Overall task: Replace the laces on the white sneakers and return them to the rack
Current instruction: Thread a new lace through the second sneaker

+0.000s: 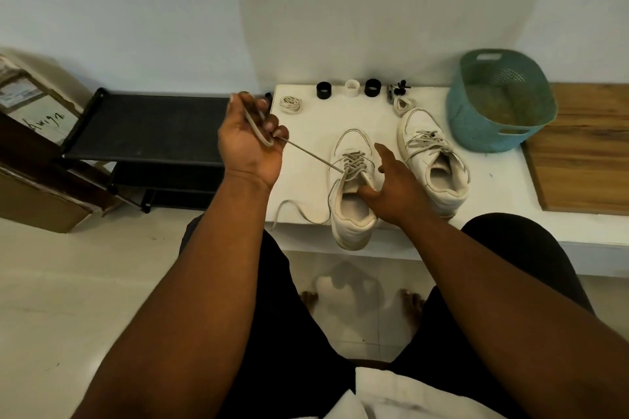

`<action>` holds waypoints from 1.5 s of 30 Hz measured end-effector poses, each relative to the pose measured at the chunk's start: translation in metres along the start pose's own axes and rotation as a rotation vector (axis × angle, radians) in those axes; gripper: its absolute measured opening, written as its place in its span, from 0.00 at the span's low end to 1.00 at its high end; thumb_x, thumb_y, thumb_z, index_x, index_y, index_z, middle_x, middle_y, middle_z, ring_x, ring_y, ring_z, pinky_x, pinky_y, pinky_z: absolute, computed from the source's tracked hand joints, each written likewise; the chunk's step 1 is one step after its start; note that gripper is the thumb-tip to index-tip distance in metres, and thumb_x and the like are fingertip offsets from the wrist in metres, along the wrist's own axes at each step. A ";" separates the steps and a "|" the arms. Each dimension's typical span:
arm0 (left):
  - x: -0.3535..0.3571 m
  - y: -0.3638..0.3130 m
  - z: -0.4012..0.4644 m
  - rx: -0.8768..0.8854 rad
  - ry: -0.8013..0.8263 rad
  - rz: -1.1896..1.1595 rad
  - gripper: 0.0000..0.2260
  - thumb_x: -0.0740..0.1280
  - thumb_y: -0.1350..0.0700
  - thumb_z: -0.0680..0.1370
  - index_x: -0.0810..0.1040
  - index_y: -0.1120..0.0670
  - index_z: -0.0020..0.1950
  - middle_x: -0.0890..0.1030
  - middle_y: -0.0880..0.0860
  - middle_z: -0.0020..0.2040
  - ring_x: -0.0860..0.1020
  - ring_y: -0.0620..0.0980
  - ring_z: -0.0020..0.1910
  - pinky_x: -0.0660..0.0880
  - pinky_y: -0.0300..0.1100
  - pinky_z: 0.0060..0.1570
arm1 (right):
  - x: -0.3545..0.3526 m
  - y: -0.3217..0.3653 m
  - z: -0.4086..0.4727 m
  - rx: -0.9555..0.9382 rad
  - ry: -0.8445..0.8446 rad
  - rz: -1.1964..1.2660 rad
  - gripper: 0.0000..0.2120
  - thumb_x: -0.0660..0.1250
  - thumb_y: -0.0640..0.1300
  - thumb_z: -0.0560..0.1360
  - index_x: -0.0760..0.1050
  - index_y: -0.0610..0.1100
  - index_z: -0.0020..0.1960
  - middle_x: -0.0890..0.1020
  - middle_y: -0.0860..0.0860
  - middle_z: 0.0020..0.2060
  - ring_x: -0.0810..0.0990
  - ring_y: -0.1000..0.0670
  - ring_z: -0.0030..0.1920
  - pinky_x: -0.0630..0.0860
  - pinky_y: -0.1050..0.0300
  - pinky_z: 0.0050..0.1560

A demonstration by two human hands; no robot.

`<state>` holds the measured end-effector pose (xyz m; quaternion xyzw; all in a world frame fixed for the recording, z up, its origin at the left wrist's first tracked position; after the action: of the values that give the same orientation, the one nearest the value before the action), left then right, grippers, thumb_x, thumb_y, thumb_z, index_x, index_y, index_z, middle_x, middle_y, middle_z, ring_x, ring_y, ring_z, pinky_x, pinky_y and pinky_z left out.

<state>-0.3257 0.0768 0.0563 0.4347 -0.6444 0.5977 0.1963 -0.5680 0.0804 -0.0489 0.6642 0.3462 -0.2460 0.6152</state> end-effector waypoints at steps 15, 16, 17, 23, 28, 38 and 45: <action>-0.015 0.024 -0.001 -0.230 -0.102 1.227 0.05 0.74 0.57 0.78 0.87 0.57 0.52 0.84 0.54 0.45 0.78 0.45 0.40 0.72 0.37 0.41 | -0.019 0.021 -0.005 -0.244 -0.101 0.152 0.34 0.74 0.50 0.72 0.67 0.48 0.75 0.76 0.53 0.58 0.73 0.54 0.56 0.73 0.50 0.60; -0.012 0.031 -0.005 -0.278 -0.067 1.153 0.06 0.74 0.59 0.77 0.87 0.59 0.51 0.83 0.56 0.43 0.75 0.46 0.36 0.72 0.38 0.39 | -0.021 0.029 -0.007 -0.303 -0.171 0.162 0.28 0.72 0.49 0.71 0.72 0.47 0.70 0.76 0.54 0.54 0.73 0.55 0.53 0.74 0.50 0.57; -0.007 0.037 -0.009 -0.317 -0.035 1.072 0.07 0.75 0.60 0.77 0.86 0.61 0.52 0.82 0.57 0.42 0.74 0.47 0.34 0.73 0.39 0.38 | -0.022 0.037 -0.010 -0.351 -0.225 0.173 0.22 0.71 0.50 0.72 0.76 0.45 0.64 0.76 0.55 0.51 0.73 0.56 0.50 0.74 0.51 0.53; 0.005 0.061 -0.017 -0.384 -0.043 0.825 0.05 0.77 0.59 0.75 0.83 0.58 0.45 0.82 0.53 0.35 0.75 0.46 0.31 0.77 0.38 0.38 | -0.009 0.058 -0.018 -0.353 -0.156 0.129 0.18 0.62 0.54 0.80 0.79 0.41 0.44 0.80 0.47 0.38 0.77 0.47 0.41 0.72 0.52 0.43; -0.011 0.057 -0.006 -0.262 -0.170 0.877 0.05 0.77 0.61 0.74 0.84 0.62 0.44 0.83 0.56 0.36 0.73 0.47 0.30 0.75 0.39 0.37 | -0.024 0.045 -0.004 -0.203 -0.037 0.253 0.18 0.58 0.51 0.85 0.76 0.42 0.42 0.82 0.49 0.36 0.79 0.48 0.39 0.76 0.49 0.44; -0.014 0.065 -0.003 0.355 0.093 1.544 0.13 0.71 0.43 0.79 0.78 0.52 0.52 0.81 0.45 0.47 0.79 0.43 0.48 0.76 0.41 0.48 | -0.026 0.052 -0.006 -0.328 0.067 -0.055 0.09 0.68 0.46 0.79 0.86 0.47 0.54 0.85 0.48 0.48 0.81 0.46 0.49 0.76 0.52 0.51; 0.000 0.088 -0.017 0.156 0.518 1.366 0.15 0.62 0.44 0.84 0.84 0.51 0.54 0.85 0.45 0.47 0.82 0.41 0.48 0.78 0.37 0.51 | -0.035 0.057 -0.012 -0.341 -0.152 0.102 0.07 0.68 0.42 0.78 0.85 0.45 0.51 0.87 0.49 0.42 0.83 0.49 0.41 0.79 0.54 0.44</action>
<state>-0.4002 0.0845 0.0070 -0.2063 -0.6602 0.7144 -0.1058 -0.5479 0.0870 0.0159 0.5467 0.3012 -0.2015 0.7548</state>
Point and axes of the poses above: each hand's wrist, its own z-axis towards the middle knuckle, its own x-axis out of the palm, y = z × x, the point moved 1 cm from there along z, towards the middle knuckle
